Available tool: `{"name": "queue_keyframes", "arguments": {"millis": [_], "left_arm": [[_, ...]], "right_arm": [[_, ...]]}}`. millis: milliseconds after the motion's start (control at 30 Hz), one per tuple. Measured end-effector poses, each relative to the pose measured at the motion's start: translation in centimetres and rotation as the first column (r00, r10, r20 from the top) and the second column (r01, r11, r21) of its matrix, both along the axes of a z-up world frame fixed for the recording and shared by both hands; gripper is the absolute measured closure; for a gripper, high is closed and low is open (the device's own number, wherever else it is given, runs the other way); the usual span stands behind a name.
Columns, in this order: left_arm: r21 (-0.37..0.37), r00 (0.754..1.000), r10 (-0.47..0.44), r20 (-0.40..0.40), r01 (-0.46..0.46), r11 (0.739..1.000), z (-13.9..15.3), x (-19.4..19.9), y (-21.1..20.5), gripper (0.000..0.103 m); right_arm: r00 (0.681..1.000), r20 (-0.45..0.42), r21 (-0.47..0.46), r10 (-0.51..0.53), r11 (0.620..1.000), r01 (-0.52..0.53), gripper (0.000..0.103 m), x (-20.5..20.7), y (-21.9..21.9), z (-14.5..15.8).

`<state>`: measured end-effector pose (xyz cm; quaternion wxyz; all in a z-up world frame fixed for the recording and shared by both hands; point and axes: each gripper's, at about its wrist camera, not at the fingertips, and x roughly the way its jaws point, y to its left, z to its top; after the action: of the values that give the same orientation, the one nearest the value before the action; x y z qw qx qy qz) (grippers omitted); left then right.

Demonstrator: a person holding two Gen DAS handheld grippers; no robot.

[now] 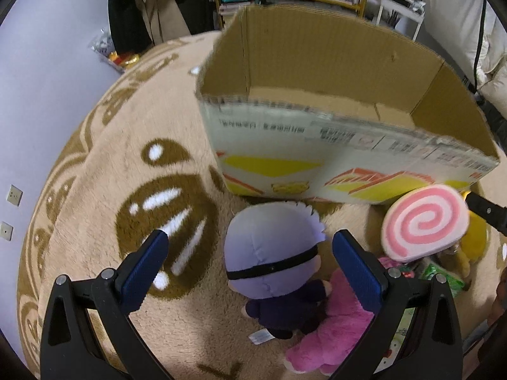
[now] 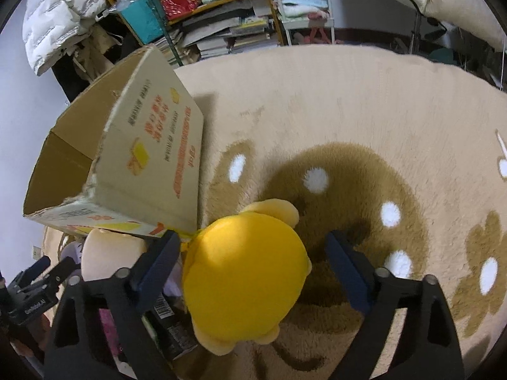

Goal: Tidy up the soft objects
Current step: 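Grasp the purple-haired doll with the left tool while the right tool grasps the yellow plush dog, then lift both plushes and lower them into the cardboard box, opening both tools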

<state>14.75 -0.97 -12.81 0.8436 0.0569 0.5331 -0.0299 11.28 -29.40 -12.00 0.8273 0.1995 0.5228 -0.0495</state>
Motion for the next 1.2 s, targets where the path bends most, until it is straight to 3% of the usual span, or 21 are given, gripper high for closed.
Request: {"name": "queue_keyframes", "arguments": {"millis": [333,467,600,667,933,1200], "left_arm": [[0.029,0.997,-0.008,-0.083,0.01,1.0,-2.4,0.5,-0.9,0.002],[0.019,0.992,-0.013,-0.123,0.015,1.0,-3.1,0.4,-1.0,0.016],[-0.059,0.988,-0.011,-0.153,0.002,0.998,-3.5,0.3,-0.9,0.035],[-0.062,0.989,-0.006,-0.147,-0.003,0.998,-3.4,0.3,-0.9,0.041],[-0.057,0.994,0.009,-0.107,-0.015,0.998,-2.2,-0.5,-0.4,0.045],[-0.026,1.0,0.002,0.029,-0.001,1.0,1.3,-3.1,-0.2,0.045]], "right_arm": [[0.998,-0.053,0.026,0.036,0.999,-0.035,0.012,0.9,0.7,-1.7],[0.997,-0.059,0.054,0.055,0.997,-0.052,0.026,1.0,1.1,-2.0],[0.996,-0.056,0.066,0.07,0.996,-0.066,0.039,1.0,1.4,-2.0],[0.996,-0.05,0.07,0.081,0.995,-0.077,0.044,1.1,1.5,-1.9],[0.996,0.002,0.048,0.085,0.995,-0.085,0.056,-0.5,1.6,-0.4],[0.991,0.104,0.002,0.082,0.997,-0.082,0.059,-1.5,2.0,2.4]]}}
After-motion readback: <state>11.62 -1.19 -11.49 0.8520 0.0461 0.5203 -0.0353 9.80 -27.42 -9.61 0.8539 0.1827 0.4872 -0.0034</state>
